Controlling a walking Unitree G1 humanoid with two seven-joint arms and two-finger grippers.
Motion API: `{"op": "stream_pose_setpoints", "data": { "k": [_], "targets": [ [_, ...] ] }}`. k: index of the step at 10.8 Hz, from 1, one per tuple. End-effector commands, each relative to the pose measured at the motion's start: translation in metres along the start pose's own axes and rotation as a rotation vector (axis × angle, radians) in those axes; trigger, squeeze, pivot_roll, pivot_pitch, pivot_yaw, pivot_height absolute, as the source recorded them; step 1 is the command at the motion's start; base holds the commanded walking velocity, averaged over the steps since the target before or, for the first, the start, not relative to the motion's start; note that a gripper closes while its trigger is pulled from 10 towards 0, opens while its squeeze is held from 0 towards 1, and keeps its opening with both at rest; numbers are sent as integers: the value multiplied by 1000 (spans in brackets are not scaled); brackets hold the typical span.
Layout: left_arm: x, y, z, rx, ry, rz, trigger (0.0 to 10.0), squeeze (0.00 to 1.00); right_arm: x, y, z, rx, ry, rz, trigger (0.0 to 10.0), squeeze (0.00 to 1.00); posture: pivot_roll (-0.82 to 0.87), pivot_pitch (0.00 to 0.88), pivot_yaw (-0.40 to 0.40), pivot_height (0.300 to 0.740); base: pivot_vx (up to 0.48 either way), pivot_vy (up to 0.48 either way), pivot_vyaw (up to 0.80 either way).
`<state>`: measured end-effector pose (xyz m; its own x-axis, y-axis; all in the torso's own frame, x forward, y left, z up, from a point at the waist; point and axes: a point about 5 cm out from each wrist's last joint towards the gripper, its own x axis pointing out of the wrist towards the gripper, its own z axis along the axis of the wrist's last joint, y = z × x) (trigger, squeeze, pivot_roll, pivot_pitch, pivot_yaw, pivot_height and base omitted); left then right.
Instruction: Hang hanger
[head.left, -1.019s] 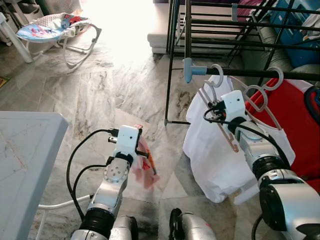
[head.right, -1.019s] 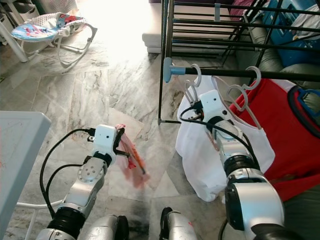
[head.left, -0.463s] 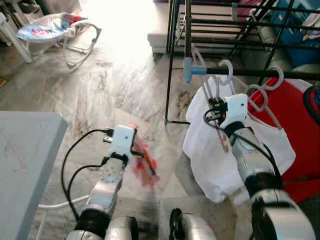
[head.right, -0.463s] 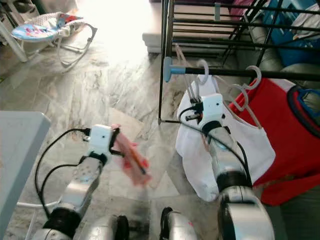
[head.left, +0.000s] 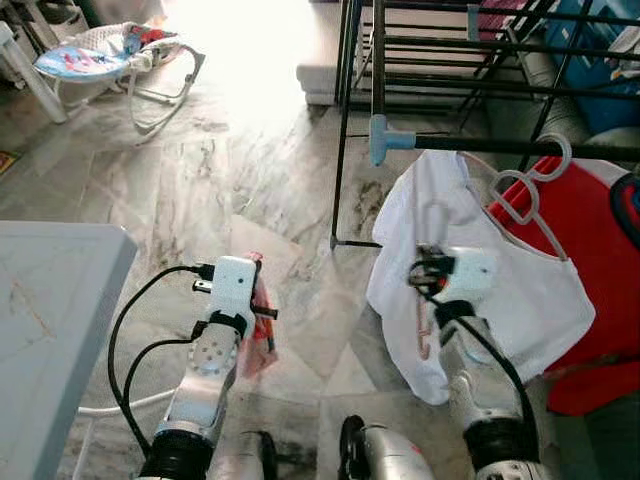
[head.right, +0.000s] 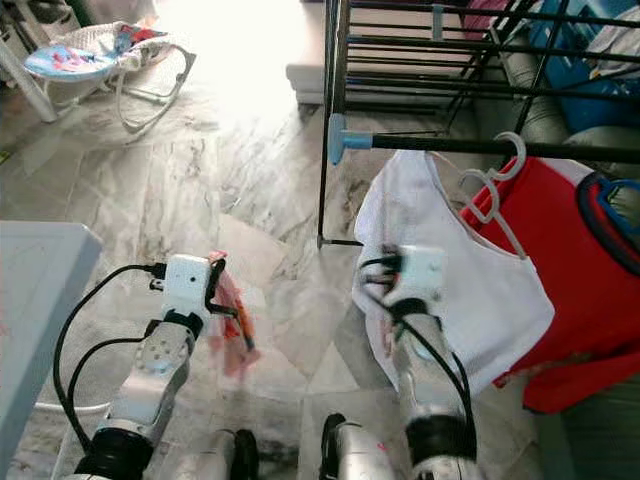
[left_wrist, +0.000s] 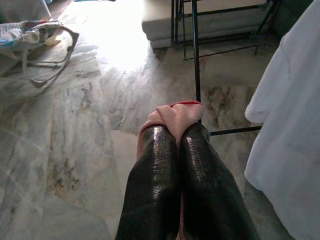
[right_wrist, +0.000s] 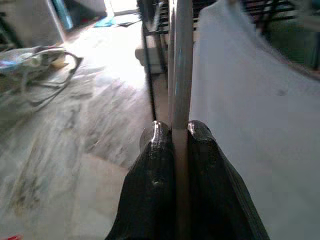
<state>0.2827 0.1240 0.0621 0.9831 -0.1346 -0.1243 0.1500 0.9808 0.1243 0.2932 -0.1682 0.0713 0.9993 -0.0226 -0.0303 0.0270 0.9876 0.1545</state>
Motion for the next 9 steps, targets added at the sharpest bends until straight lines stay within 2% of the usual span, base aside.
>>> {"op": "stream_pose_setpoints", "data": {
  "k": [1, 3, 5, 7, 8, 9],
  "targets": [
    [0, 0, 5, 9, -16, 0, 10000, 0, -4, -9, 4, -3, -7, -68, 10000, 0, -27, 168, -6, 740, 0, 0, 0],
    [2, 7, 7, 10, -25, 27, 10000, 0, -5, -20, 1, -48, 31, -111, 10000, 0, -31, 160, -12, 740, -131, 0, 0],
    [1, 3, 6, -1, -21, 25, 10000, 0, -3, -27, -1, -46, 70, -140, 10000, 0, -26, 155, -16, 740, -308, 0, 0],
    [2, 2, 12, -14, -30, 25, 10000, 0, 2, -14, 0, -85, 84, -114, 10000, 0, -15, 192, -10, 740, -317, 0, 0],
    [2, 4, 10, -5, -25, 25, 10000, 0, 1, -5, -3, -64, 81, -72, 10000, 0, -15, 189, -9, 740, -356, 0, 0],
    [1, 5, 9, -1, -22, 23, 10000, 0, 2, 0, -6, -116, 109, -65, 10000, 0, -20, 184, -7, 740, -368, 0, 0]
  ]
}}
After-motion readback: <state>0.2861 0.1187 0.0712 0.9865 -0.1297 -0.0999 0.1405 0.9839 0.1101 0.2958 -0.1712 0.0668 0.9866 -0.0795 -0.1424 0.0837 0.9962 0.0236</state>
